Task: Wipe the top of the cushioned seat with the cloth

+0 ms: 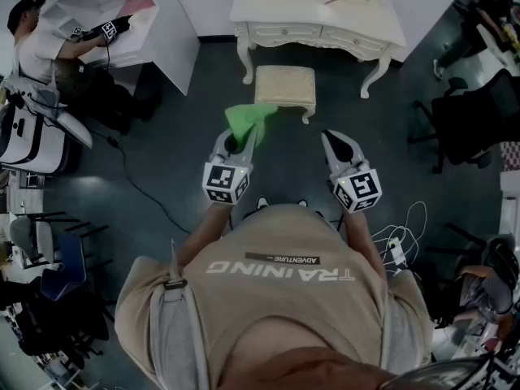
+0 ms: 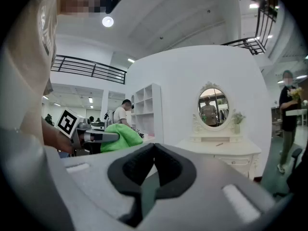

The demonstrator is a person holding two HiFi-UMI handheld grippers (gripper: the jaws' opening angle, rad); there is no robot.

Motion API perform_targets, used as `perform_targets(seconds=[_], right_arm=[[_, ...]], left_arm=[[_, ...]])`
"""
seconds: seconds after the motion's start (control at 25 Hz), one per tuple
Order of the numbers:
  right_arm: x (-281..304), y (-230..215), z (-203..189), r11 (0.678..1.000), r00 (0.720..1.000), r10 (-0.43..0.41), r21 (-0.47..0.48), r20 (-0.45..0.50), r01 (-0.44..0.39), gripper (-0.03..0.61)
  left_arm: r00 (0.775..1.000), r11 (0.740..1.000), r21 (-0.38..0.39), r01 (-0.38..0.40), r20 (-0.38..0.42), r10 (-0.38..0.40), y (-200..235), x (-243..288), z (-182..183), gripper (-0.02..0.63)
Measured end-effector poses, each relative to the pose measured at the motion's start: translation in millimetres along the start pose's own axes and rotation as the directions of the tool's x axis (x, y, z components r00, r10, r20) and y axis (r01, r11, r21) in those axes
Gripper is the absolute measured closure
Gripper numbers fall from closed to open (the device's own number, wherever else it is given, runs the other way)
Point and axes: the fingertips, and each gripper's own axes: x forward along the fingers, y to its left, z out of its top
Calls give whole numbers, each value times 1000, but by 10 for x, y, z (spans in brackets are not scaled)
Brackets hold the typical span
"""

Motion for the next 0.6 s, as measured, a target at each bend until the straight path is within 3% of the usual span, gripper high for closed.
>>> perform_targets(seconds=[0.32,0.6], right_arm=[[-15,-78,-82,1000,1000,5,21,-22,-5,577],[182,16,-64,999,999,41,1,-31,-41,577]], left_arm=[[1000,1000,7,-13,-7,14,-43,32,-9,566],[997,997,-19,-69,-19,68,205,-84,-97,566]])
